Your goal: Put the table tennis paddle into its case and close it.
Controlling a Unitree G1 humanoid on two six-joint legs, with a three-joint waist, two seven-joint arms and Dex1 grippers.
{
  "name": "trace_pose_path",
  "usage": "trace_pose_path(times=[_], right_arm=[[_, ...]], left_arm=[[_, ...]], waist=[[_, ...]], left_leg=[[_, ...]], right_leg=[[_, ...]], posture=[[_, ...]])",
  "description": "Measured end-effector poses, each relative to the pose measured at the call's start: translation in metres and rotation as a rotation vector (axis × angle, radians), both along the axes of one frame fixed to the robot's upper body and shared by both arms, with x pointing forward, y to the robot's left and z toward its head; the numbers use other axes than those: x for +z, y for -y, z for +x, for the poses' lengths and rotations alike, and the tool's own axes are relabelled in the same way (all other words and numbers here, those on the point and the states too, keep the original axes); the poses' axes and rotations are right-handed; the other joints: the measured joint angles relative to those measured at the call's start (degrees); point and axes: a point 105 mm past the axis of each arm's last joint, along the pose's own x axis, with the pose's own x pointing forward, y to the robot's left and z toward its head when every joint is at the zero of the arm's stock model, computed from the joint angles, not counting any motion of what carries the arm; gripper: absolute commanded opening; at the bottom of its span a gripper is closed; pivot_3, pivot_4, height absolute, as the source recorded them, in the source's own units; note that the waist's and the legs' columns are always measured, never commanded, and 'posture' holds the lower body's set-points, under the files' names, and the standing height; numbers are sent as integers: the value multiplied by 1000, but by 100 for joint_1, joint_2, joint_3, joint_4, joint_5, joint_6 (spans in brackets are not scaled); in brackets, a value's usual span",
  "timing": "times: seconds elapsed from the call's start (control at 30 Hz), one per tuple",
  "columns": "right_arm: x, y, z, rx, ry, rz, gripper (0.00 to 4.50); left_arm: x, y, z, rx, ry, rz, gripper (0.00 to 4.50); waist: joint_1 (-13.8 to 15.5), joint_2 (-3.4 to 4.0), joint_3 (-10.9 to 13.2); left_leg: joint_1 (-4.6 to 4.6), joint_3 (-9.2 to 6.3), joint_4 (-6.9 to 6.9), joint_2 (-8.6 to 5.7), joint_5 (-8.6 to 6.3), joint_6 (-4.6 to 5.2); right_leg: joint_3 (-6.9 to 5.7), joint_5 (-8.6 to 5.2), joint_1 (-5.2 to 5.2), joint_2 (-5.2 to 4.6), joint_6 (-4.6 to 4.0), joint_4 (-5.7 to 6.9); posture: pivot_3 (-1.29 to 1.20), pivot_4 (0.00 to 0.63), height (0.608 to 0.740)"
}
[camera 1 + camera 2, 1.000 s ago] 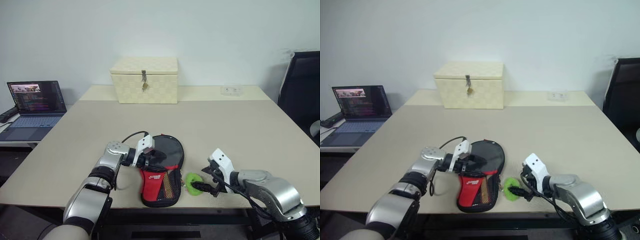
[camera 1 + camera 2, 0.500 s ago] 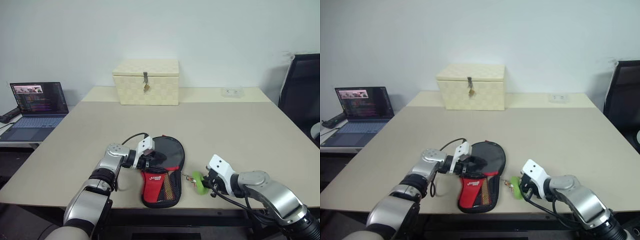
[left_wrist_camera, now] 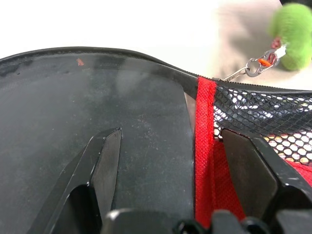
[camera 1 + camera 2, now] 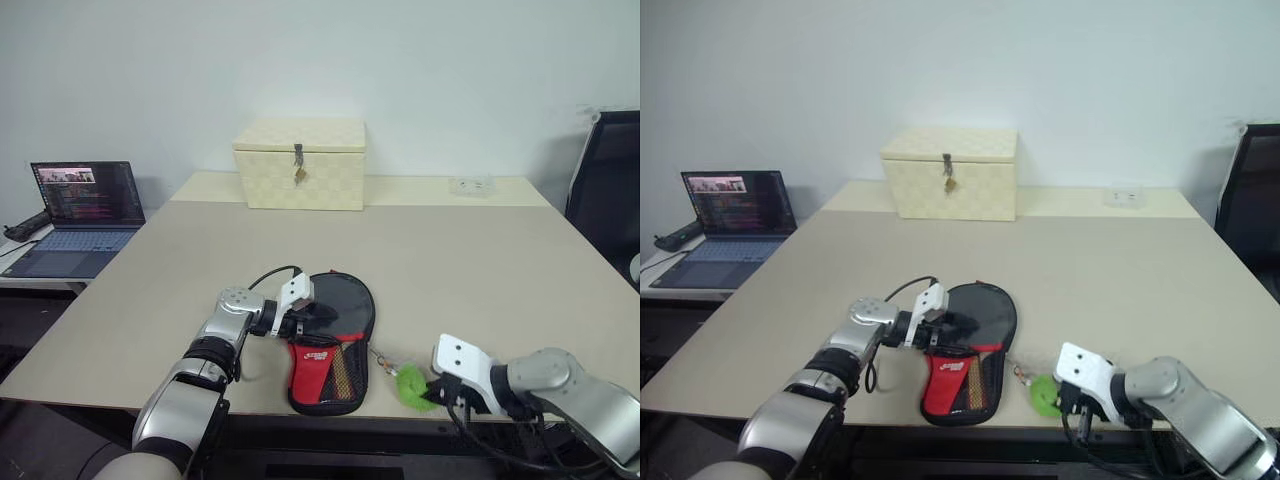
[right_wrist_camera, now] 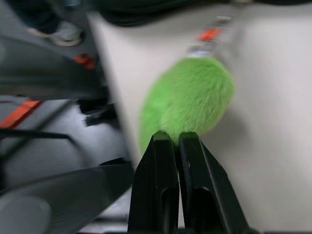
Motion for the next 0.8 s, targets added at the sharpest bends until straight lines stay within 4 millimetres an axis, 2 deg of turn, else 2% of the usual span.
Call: trace_pose_path(times=[0.13, 0.33, 0.6, 0.8], right_arm=[[2, -9, -10, 43, -9, 17, 22], [-2, -25, -38, 135, -95, 62, 22], [-1, -32, -67, 222, -186, 95, 22], [1, -39, -80, 249, -213, 123, 22]], left_arm=[[-1, 0, 0, 1, -1, 0, 3524], [-1, 0, 0, 4, -1, -1, 3524], [-2, 1, 1, 18, 1, 0, 3524], [-2, 3, 2, 20, -4, 2, 3524]], waist=[[1, -1, -2], [3, -2, -6], [4, -3, -9], [13, -7, -12]], left_leg=[[0, -1, 0, 0, 0, 0], [0, -7, 0, 0, 0, 0], [7, -10, 1, 1, 0, -1], [7, -12, 1, -1, -1, -1]], right_leg=[[1, 1, 2, -1, 2, -4], [1, 0, 2, -2, 4, -6], [0, -1, 14, -3, 7, -10], [-3, -2, 19, -8, 10, -15]], posture=[[0, 150, 740], [0, 150, 740], [0, 150, 740], [0, 150, 740]])
